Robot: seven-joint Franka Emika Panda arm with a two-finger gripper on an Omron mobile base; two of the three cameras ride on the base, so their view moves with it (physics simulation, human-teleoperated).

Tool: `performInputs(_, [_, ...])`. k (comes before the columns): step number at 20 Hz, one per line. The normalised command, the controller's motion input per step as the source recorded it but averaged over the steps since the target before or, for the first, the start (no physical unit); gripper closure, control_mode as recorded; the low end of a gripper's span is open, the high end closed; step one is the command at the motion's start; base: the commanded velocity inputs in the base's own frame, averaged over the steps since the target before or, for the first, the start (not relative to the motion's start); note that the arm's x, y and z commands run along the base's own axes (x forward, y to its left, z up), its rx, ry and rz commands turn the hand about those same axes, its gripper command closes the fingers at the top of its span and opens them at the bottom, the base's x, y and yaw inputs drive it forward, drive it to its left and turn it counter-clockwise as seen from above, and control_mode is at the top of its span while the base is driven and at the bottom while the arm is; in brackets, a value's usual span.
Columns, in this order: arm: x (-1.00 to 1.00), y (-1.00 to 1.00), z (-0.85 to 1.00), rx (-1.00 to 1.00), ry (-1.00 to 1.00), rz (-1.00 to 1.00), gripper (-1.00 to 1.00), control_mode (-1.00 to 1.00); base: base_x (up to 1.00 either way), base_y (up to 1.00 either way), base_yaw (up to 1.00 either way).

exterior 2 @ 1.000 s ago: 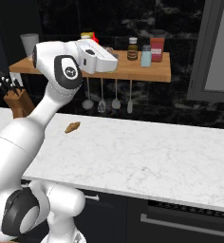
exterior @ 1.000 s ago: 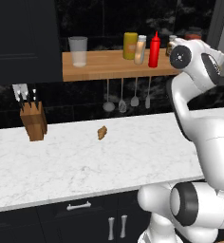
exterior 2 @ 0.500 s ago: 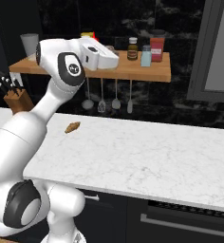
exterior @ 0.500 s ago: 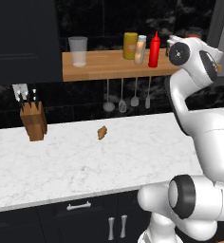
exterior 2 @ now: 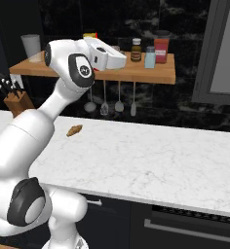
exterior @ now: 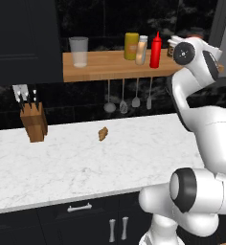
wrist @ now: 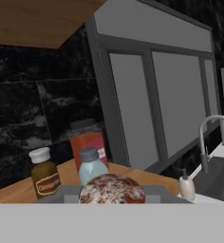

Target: Put the shaker and condiment bottle from the counter next to their counterparts in the cabinet.

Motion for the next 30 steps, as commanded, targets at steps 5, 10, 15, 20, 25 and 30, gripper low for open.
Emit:
performInputs(5, [0.07,-0.06,0.0,0.0,0.0,0.05,1.0,-1.0,0.0,0.0,0.0])
performInputs(10, [0.0,0.0,-0.02,0.0,0.0,0.01,1.0,-1.0,0.0,0.0,0.0])
performInputs(15, [0.0,-0.01,-0.05,0.0,0.0,0.0,1.0,-1.0,0.0,0.0,0.0])
performInputs(20, [0.0,-0.15,-0.04,0.0,0.0,0.03,1.0,-1.0,0.0,0.0,0.0])
performInputs(25, [0.0,-0.16,-0.03,0.0,0.0,0.03,1.0,-1.0,0.0,0.0,0.0])
performInputs(30, [0.01,-0.03,-0.16,0.0,0.0,0.03,1.0,-1.0,0.0,0.0,0.0])
